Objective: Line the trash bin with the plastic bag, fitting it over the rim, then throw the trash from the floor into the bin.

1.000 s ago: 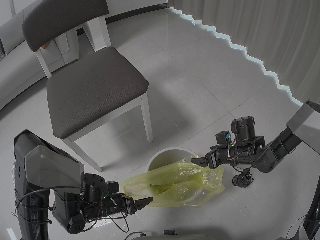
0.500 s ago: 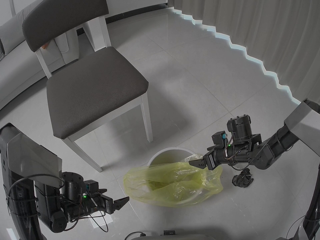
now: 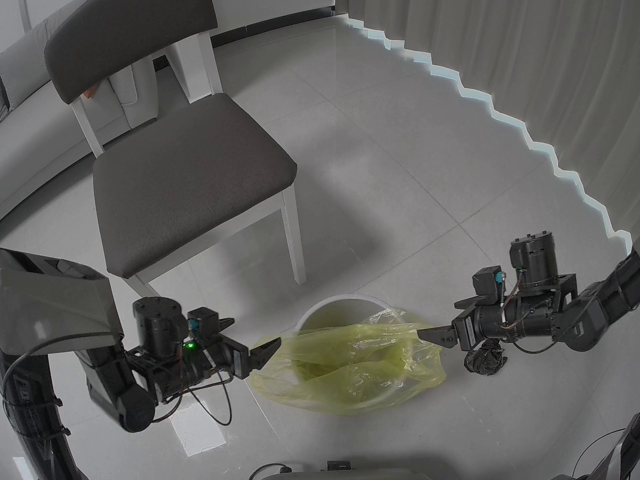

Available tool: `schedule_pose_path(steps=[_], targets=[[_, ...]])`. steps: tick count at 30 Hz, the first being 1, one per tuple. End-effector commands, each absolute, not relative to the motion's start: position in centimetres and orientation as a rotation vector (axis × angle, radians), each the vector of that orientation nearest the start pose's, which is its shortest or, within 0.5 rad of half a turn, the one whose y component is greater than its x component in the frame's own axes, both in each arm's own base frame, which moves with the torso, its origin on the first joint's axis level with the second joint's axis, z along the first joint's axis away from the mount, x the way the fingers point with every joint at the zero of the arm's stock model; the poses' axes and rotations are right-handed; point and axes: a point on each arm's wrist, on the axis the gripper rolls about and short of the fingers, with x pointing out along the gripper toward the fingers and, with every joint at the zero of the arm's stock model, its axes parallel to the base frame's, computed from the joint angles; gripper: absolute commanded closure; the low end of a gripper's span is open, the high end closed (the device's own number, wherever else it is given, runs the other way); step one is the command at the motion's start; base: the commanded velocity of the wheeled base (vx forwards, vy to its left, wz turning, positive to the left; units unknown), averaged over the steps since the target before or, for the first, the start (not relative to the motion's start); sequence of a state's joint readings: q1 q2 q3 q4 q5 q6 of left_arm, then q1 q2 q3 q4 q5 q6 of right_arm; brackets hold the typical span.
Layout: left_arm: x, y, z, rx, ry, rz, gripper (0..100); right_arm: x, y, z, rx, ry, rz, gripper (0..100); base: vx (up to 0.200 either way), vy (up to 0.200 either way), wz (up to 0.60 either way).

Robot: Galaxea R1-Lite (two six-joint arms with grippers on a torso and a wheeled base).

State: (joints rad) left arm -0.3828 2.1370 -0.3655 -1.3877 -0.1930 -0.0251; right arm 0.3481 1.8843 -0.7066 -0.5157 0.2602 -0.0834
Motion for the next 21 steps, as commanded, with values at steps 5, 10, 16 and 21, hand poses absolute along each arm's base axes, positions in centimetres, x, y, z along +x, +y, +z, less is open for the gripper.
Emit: schedule_pose_path(steps=[5,10,16,21], targets=[[31.9,-17.2,6.0,0.156,0.354,-0.691,0,22.6,7.7,13.2,-0.010,0.517,0.547,0,0.000,0.000,0.00],[32.8,-19.0,5.4,0.214,0.396,-0.725,0,21.6,7.1,14.5,0.036,0.468,0.536,0,0.000,0.000,0.00],[32.8,-20.7,4.7,0.242,0.461,-0.765,0,21.6,6.8,14.4,0.044,0.472,0.543,0,0.000,0.000,0.00],[32.9,-21.6,3.4,0.259,0.514,-0.781,0,21.5,6.7,14.2,0.054,0.484,0.569,0,0.000,0.000,0.00]])
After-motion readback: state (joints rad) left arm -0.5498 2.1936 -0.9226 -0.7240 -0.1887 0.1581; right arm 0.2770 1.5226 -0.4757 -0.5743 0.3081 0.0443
